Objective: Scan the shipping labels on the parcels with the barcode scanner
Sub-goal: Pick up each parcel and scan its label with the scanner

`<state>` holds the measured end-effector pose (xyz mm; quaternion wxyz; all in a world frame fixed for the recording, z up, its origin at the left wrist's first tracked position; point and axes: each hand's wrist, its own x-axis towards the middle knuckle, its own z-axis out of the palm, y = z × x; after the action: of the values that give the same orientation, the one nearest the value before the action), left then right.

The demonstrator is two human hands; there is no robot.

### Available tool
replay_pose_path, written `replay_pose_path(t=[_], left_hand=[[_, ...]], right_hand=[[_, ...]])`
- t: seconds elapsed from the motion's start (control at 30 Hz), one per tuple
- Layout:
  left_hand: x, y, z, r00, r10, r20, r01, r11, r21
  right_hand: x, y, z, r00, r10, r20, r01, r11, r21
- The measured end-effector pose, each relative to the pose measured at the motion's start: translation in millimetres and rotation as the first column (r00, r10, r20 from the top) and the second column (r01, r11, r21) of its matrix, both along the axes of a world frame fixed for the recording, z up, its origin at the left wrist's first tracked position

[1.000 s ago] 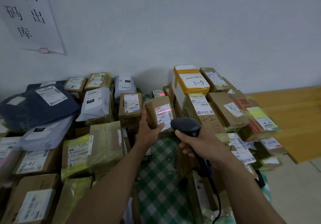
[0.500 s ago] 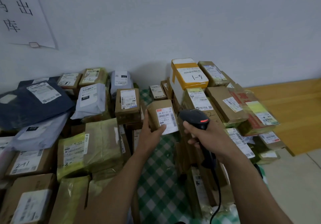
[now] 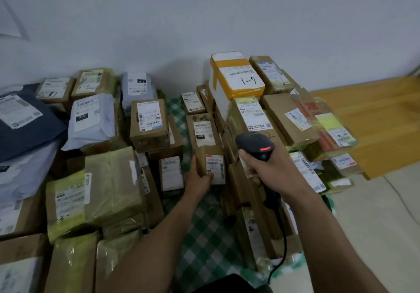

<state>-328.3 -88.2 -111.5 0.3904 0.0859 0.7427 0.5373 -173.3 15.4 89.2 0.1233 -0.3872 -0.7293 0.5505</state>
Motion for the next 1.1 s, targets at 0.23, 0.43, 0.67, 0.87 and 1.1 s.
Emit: replay_pose_path(t=[0.23,0.43,0.67,0.87,1.1], left_hand=[[-15.9,-1.6,22.0,0.988,-0.142,0.060,0.147,0.985,-0.092],[-25.8,9.0,2.9,0.980,-0.136,-0.148,0.090,0.955,-0.281],[-15.1,0.7,-12.5,0.910,-0.309,-0.277,0.216,0.922,-0.320],[-17.8,-0.1,-18.1,0.859,-0.345,-0.379,0.225,0.918,-0.326],[-20.0,-1.3,-17.9,0.790,-0.544,-0.283,0.382,0.797,-0.468]], right_hand=[[-0.4,6.2,-11.2,0.999,-0.011,0.031,0.011,1.000,0.021],[-0.2,9.1,-26.5,0.997,0.007,0.083,-0.011,0.999,0.048],[-0.3,9.8,-31.5,0.997,-0.001,0.081,-0.005,0.997,0.071],[-0.1,9.4,-33.4,0.996,-0.008,0.090,0.003,0.998,0.065],[0.2,10.3,-36.2,0.993,0.018,0.119,-0.030,0.995,0.096]])
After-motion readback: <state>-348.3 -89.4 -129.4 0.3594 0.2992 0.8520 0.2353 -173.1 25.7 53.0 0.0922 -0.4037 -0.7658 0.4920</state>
